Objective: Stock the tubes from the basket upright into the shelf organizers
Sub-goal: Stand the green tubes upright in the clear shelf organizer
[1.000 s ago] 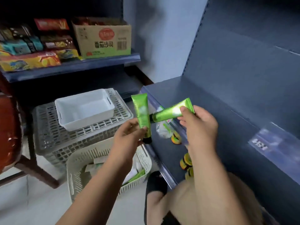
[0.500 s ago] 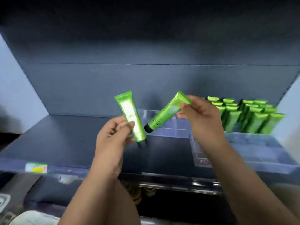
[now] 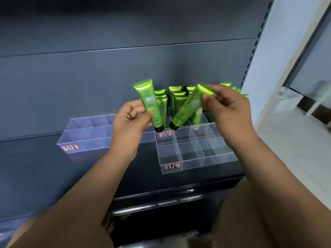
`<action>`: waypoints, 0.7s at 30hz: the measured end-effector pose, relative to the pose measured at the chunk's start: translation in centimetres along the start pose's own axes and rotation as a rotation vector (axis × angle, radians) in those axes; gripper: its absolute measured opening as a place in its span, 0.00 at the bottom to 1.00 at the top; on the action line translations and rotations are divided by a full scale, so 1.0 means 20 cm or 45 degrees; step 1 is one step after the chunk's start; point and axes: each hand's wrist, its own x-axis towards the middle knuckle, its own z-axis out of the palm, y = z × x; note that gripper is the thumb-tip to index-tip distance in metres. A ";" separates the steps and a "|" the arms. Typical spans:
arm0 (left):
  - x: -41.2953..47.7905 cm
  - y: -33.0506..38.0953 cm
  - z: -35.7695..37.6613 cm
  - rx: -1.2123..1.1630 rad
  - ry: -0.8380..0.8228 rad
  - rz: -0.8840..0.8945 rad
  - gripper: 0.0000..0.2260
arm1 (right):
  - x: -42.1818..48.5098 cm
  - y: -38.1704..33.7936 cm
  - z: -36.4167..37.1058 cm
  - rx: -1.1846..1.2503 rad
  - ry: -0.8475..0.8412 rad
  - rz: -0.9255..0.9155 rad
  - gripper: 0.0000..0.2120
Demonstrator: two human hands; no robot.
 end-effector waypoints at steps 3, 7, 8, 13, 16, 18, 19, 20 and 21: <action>0.08 -0.07 0.05 0.093 -0.074 0.058 0.11 | 0.09 0.04 -0.01 0.002 0.013 -0.044 0.09; 0.18 -0.16 0.07 0.112 -0.096 0.078 0.12 | 0.19 0.09 0.04 -0.044 0.040 -0.091 0.09; 0.19 -0.18 0.07 0.124 -0.105 0.081 0.12 | 0.21 0.11 0.05 -0.064 0.033 -0.109 0.09; 0.21 -0.24 0.04 0.245 -0.096 0.068 0.11 | 0.25 0.17 0.09 -0.231 -0.075 -0.226 0.09; 0.21 -0.24 0.03 0.289 -0.069 0.080 0.12 | 0.26 0.20 0.10 -0.263 -0.104 -0.251 0.10; 0.22 -0.24 0.03 0.274 -0.041 0.086 0.12 | 0.26 0.21 0.11 -0.294 -0.121 -0.266 0.10; 0.22 -0.24 0.03 0.279 -0.034 0.088 0.12 | 0.26 0.22 0.11 -0.321 -0.131 -0.276 0.10; 0.22 -0.25 0.03 0.291 -0.029 0.090 0.12 | 0.26 0.22 0.11 -0.354 -0.142 -0.287 0.10; 0.22 -0.26 0.03 0.302 -0.027 0.090 0.13 | 0.26 0.23 0.11 -0.387 -0.152 -0.295 0.10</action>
